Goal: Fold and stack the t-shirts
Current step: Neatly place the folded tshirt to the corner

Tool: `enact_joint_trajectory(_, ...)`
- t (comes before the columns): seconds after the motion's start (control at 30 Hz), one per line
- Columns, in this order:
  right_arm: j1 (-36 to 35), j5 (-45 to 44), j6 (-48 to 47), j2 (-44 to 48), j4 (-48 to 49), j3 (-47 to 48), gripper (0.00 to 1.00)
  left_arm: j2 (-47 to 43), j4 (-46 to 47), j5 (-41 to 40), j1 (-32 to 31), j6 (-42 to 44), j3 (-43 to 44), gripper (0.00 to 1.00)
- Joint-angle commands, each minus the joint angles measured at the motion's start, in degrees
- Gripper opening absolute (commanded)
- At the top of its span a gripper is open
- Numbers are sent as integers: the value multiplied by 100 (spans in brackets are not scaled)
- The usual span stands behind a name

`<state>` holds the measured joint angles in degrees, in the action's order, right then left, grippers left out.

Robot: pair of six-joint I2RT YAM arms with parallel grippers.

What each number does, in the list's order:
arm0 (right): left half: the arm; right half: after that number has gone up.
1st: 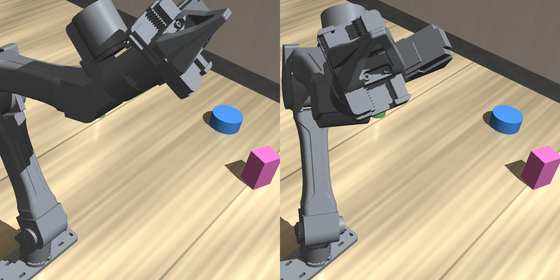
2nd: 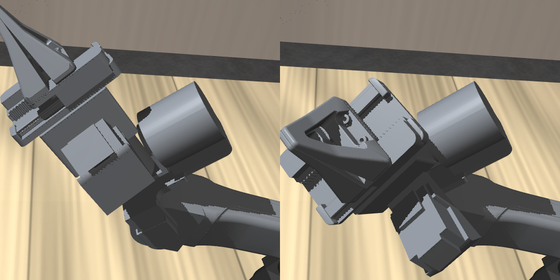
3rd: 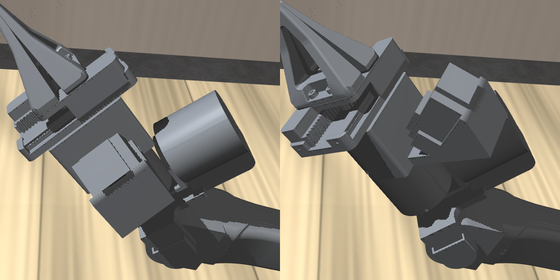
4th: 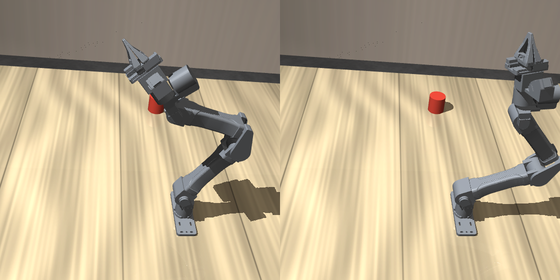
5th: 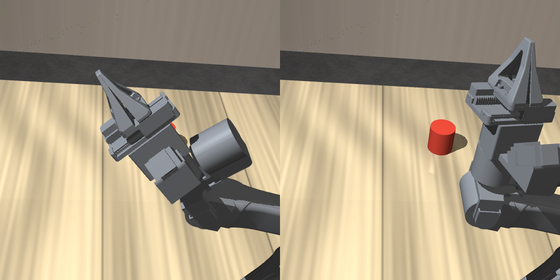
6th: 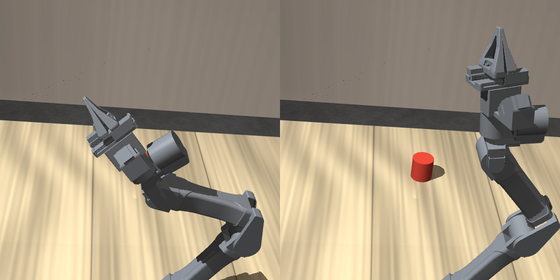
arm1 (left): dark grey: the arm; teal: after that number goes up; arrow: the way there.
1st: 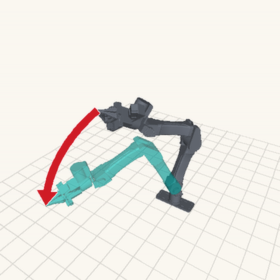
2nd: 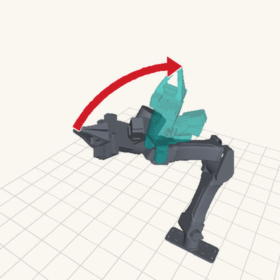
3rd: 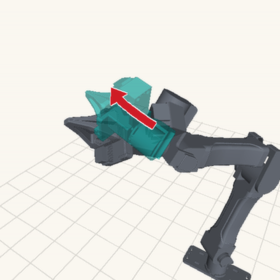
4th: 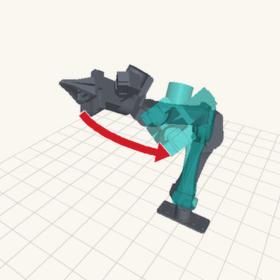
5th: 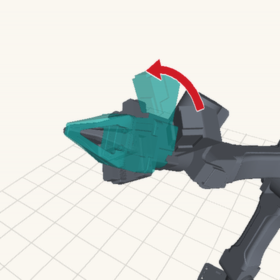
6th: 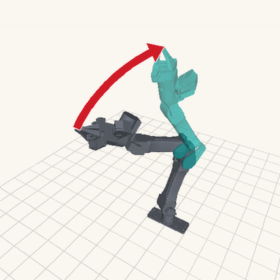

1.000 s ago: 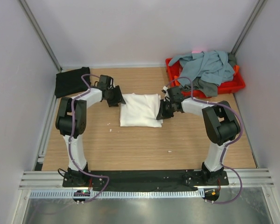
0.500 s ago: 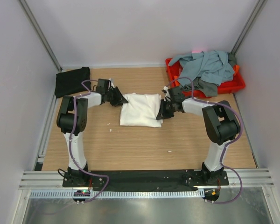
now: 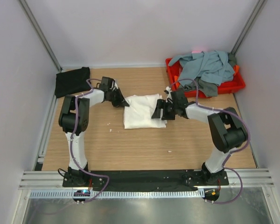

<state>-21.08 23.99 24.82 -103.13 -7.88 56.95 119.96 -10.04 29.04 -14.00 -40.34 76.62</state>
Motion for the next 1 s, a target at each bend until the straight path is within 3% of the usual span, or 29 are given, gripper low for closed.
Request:
enact_joint_trajectory(0.0, 8, -1499, 14, 789, -83, -903, 79, -350, -1736, -653, 99, 614, 737, 0)
enact_joint_trajectory(0.03, -1, -1633, 75, 1030, 127, -1253, 92, -368, -1894, -749, 151, 658, 871, 0)
enact_joint_trajectory(0.07, -1, -1773, 189, 1249, 216, -1422, 94, -386, -2166, -803, 169, 702, 1003, 0)
enact_joint_trajectory(0.37, -37, -2372, 427, 3334, 944, -2697, 98, -263, -3354, -1304, 214, 1106, 2356, 0)
enact_joint_trajectory(0.67, -28, -2118, 340, 2843, 920, -2461, 99, 272, -4434, -1901, 503, 1555, 3824, 0)
enact_joint_trajectory(0.97, -28, -2039, 313, 2878, 1007, -2522, 99, 1292, -5464, -2262, 1039, 1872, 6224, 0)
